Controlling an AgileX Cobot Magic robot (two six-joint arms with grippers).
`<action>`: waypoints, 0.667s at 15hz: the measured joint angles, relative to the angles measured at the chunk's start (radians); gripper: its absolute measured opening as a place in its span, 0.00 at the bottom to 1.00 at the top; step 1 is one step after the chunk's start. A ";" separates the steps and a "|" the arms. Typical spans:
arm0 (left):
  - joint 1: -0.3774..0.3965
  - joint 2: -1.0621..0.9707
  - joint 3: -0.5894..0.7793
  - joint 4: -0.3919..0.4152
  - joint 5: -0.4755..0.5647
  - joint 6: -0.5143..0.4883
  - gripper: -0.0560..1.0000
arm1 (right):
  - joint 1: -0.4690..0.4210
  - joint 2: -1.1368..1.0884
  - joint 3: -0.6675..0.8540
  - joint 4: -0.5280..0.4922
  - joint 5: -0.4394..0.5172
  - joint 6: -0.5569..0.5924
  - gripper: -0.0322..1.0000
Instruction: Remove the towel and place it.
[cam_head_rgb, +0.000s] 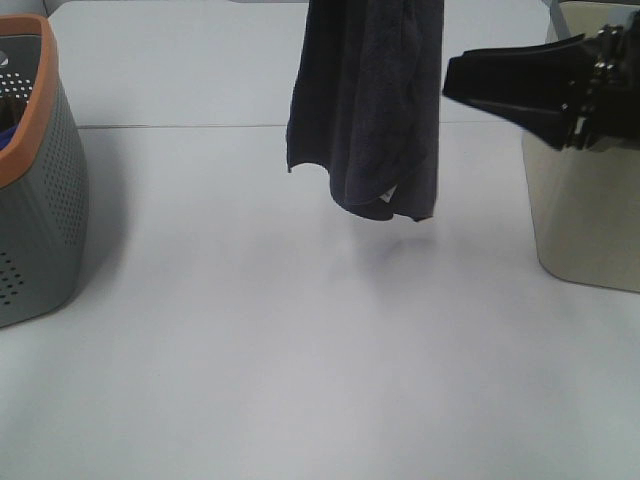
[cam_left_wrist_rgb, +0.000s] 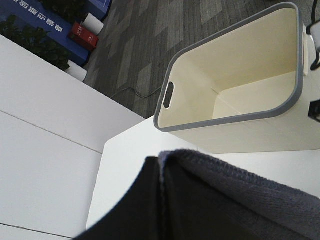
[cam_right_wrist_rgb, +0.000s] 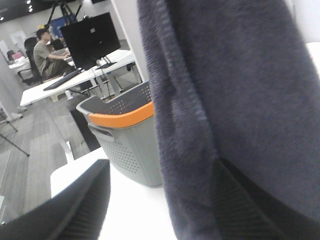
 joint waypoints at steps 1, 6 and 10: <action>0.000 0.000 0.000 0.000 0.000 0.001 0.05 | 0.054 0.030 -0.029 0.000 -0.044 -0.012 0.61; 0.000 0.000 0.000 0.001 0.000 0.003 0.05 | 0.162 0.101 -0.134 0.001 -0.202 -0.028 0.61; 0.000 0.000 0.000 0.002 0.000 0.003 0.05 | 0.162 0.132 -0.160 0.004 -0.184 -0.029 0.61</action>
